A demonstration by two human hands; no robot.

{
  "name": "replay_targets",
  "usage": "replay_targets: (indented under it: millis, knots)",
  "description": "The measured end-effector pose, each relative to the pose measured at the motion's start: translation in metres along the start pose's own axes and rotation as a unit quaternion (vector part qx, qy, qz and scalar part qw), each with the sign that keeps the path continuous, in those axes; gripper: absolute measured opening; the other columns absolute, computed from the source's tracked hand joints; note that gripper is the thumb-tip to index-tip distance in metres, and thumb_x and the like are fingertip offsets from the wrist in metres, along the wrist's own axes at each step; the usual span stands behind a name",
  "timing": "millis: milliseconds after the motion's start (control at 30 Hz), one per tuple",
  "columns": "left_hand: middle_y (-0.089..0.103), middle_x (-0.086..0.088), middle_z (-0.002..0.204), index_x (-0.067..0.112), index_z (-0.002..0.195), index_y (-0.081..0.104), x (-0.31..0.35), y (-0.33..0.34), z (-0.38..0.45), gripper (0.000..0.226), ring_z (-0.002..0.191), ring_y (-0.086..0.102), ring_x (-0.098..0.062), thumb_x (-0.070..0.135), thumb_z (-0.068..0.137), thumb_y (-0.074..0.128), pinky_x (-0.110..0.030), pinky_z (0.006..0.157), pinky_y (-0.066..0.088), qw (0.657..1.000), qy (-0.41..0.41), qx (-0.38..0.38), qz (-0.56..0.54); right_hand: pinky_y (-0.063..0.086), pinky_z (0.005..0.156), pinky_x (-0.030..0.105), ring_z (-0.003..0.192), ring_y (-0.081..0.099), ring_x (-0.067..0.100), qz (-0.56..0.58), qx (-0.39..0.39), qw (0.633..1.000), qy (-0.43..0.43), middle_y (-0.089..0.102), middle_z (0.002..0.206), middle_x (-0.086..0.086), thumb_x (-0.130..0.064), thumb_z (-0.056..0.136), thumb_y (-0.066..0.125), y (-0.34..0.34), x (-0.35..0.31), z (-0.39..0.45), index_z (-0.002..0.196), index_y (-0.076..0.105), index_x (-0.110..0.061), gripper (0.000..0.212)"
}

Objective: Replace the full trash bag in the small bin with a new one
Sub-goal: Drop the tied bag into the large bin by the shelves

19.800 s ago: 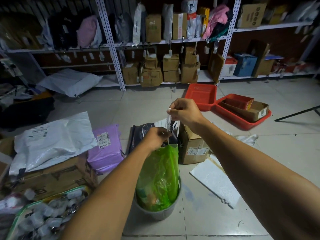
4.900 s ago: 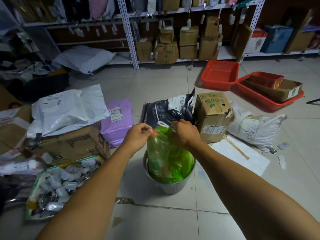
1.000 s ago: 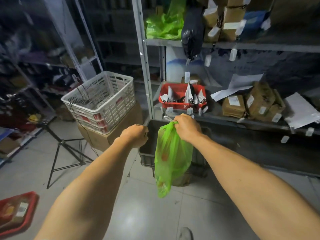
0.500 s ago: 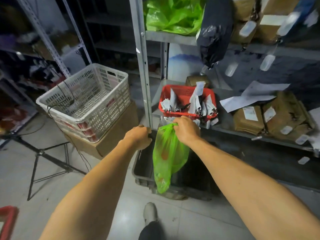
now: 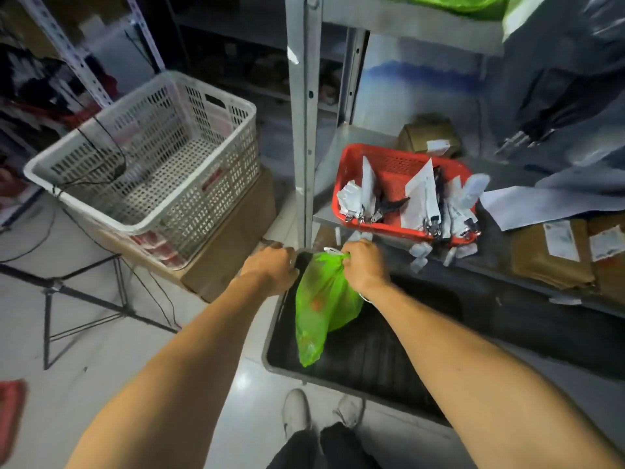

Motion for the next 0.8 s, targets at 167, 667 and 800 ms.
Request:
replay_targets:
  millis: [167,667,800]
  knots:
    - [0.055,-0.009,0.132,0.022,0.127,0.053,-0.019,0.012,0.03,0.041,0.121,0.051,-0.034,0.038,0.09,0.05,-0.043,0.097,0.047,0.999,-0.034,-0.022,-0.004,0.054,0.081,0.039,0.098,0.062,0.035,-0.031,-0.025,0.999,-0.035,0.061,0.111,0.012,0.005,0.081,0.055,0.022,0.001,0.033,0.097,0.071,-0.011,0.027]
    - [0.061,-0.006,0.131,0.024,0.127,0.058,-0.06,0.082,0.065,0.041,0.12,0.055,-0.029,0.038,0.089,0.055,-0.036,0.095,0.048,0.985,-0.134,-0.035,-0.106,0.054,0.083,0.04,0.097,0.063,0.032,-0.021,-0.128,0.987,-0.09,0.06,0.109,0.006,0.0,0.084,0.06,0.11,0.014,0.049,0.102,0.069,-0.018,0.028]
    - [0.061,-0.007,0.13,0.022,0.126,0.058,-0.065,0.09,0.059,0.041,0.12,0.055,-0.029,0.037,0.089,0.054,-0.035,0.095,0.047,0.984,-0.139,-0.055,-0.1,0.05,0.088,0.033,0.101,0.063,0.029,-0.014,-0.144,0.986,-0.08,0.064,0.109,0.005,-0.002,0.082,0.063,0.116,0.02,0.041,0.1,0.07,-0.018,0.025]
Point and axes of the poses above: each hand's wrist, its own z-axis towards the middle knuckle, its own y-axis out of the palm, x = y × z, the point moved 4 cm from there along z, towards the middle knuckle
